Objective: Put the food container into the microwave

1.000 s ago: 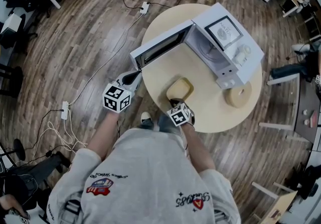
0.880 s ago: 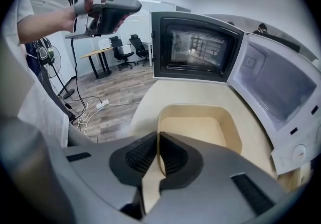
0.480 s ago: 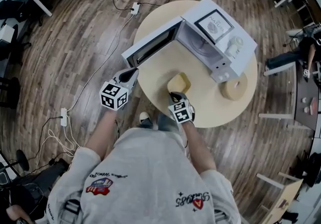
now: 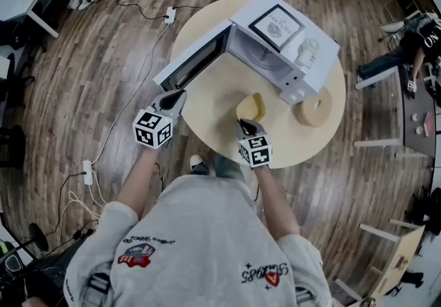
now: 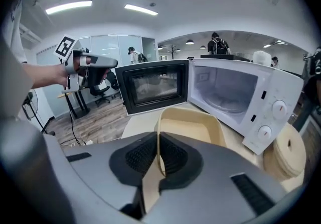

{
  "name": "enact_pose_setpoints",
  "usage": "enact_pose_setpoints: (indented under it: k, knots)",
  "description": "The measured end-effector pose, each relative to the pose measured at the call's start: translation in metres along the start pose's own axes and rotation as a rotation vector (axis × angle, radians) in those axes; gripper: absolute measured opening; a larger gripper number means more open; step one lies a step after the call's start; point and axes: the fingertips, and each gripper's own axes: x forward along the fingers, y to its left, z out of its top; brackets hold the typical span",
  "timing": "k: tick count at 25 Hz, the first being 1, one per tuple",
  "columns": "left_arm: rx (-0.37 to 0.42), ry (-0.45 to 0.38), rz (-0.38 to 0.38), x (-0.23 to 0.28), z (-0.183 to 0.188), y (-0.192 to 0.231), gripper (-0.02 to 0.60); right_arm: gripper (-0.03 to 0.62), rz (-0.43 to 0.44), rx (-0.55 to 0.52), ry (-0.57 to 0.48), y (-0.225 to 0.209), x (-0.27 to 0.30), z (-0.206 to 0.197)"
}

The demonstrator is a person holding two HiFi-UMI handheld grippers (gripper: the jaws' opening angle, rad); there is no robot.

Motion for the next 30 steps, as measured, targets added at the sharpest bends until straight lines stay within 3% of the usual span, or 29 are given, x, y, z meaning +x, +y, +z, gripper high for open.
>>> enact_pose_setpoints:
  k: [9, 30]
  knots:
    - [0.032, -0.015, -0.045, 0.017, 0.017, -0.016, 0.005, 0.02, -0.058, 0.148, -0.172, -0.029, -0.049, 0.042]
    - [0.06, 0.003, -0.091, 0.044, 0.023, -0.028, 0.005, 0.02, -0.09, 0.017, -0.169, -0.042, -0.062, 0.057]
